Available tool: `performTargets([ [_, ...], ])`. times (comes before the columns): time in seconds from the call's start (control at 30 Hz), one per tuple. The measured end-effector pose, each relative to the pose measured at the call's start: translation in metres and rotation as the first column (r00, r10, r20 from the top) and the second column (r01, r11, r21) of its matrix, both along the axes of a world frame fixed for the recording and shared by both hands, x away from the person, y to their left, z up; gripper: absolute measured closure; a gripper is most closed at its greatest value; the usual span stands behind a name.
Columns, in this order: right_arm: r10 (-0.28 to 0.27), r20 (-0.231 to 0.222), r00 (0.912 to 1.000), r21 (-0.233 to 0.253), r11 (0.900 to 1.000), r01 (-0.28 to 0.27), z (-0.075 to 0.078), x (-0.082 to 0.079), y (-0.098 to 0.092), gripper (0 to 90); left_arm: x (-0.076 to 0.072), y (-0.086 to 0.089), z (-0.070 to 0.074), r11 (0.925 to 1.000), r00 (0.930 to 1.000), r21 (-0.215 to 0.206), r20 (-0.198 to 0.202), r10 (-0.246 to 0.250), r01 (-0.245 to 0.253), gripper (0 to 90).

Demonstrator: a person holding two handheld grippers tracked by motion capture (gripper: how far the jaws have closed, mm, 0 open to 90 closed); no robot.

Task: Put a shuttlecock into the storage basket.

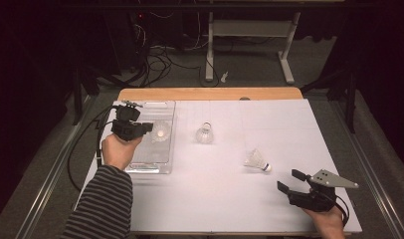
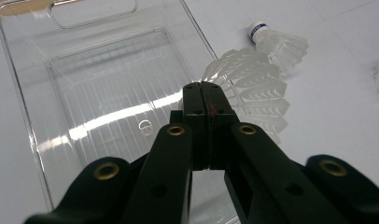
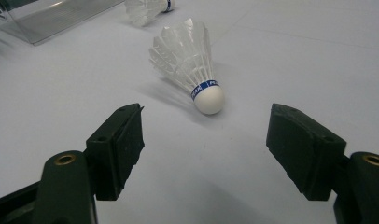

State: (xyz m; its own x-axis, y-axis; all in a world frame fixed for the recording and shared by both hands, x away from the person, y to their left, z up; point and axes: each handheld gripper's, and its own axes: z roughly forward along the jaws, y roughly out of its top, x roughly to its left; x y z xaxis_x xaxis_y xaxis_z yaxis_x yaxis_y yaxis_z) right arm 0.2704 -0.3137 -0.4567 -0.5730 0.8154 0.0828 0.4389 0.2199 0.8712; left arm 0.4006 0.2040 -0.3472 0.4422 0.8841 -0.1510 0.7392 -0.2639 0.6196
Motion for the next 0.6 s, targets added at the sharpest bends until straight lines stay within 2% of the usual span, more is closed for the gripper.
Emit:
performTargets([
  [0.43,0.002,0.000,1.0000,-0.002,1.000,-0.002,0.000,0.000,0.000,28.0,0.019,0.000,-0.010,0.9989,0.9987,-0.003,-0.020,0.047,-0.047,89.6],
  [0.6,0.003,-0.001,1.0000,-0.002,1.000,-0.003,0.000,0.000,0.000,28.0,0.029,0.001,-0.020,0.9966,0.9962,0.017,-0.033,0.081,-0.081,89.5],
])
